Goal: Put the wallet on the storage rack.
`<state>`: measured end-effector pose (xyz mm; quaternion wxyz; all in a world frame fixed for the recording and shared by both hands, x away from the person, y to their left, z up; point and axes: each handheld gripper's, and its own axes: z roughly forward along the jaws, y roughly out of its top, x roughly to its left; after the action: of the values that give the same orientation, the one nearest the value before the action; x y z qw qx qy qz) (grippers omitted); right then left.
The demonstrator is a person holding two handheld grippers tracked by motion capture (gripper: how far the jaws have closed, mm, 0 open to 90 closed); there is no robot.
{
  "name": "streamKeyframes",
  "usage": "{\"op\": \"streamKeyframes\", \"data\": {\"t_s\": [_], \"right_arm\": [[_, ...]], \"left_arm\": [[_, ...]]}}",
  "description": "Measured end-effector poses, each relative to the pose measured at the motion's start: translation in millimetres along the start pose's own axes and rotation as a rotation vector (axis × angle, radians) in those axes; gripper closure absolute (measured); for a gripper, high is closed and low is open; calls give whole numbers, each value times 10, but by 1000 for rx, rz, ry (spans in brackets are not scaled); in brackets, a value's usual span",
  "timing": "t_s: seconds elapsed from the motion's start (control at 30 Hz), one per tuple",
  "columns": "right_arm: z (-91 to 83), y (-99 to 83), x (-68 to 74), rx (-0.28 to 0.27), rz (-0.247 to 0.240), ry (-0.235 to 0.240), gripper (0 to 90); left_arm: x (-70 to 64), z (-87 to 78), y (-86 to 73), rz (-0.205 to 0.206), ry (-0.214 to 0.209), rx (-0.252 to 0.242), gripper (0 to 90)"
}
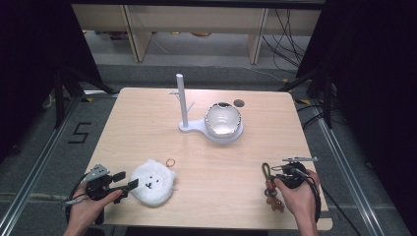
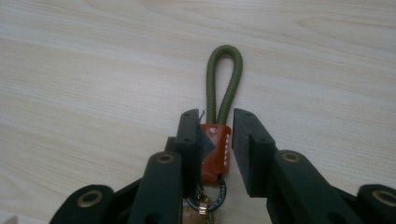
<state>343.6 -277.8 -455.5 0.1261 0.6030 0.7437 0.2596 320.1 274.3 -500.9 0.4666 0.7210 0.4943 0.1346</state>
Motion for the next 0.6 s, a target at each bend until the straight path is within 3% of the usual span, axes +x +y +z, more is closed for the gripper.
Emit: {"op": "streamKeyframes", "data": {"t_s": [0.13, 0.17, 0.2, 0.3, 0.33, 0.37, 0.43, 0.47, 0.5, 0.6], "right_arm": [[-12, 48, 4, 36, 4, 14, 730], [-22, 48, 0, 43, 4, 2, 727], [-24, 39, 19, 33, 36, 17, 723], [-23, 20, -23, 39, 12, 27, 708], [-31, 8, -25, 50, 15, 14, 704], [-31, 8, -25, 50, 15, 14, 704], [-40, -25, -32, 51, 20, 14, 697], [-39, -36, -11, 61, 49, 7, 696], [-42, -36, -30, 53, 18, 3, 696], [-50, -33, -6, 46, 11, -1, 695]], "left_arm": [[16, 17, 35, 7, -4, 16, 316], [32, 28, 77, 18, 2, 40, 317], [47, 41, 117, 32, 5, 45, 318], [73, 54, 195, 49, 3, 74, 318], [113, 72, 287, 99, -11, 114, 318], [113, 72, 287, 99, -11, 114, 318], [129, 115, 416, 142, -23, 170, 318], [131, 138, 445, 154, -25, 173, 317], [144, 151, 477, 164, -34, 196, 317], [160, 189, 517, 174, -45, 226, 316]]}}
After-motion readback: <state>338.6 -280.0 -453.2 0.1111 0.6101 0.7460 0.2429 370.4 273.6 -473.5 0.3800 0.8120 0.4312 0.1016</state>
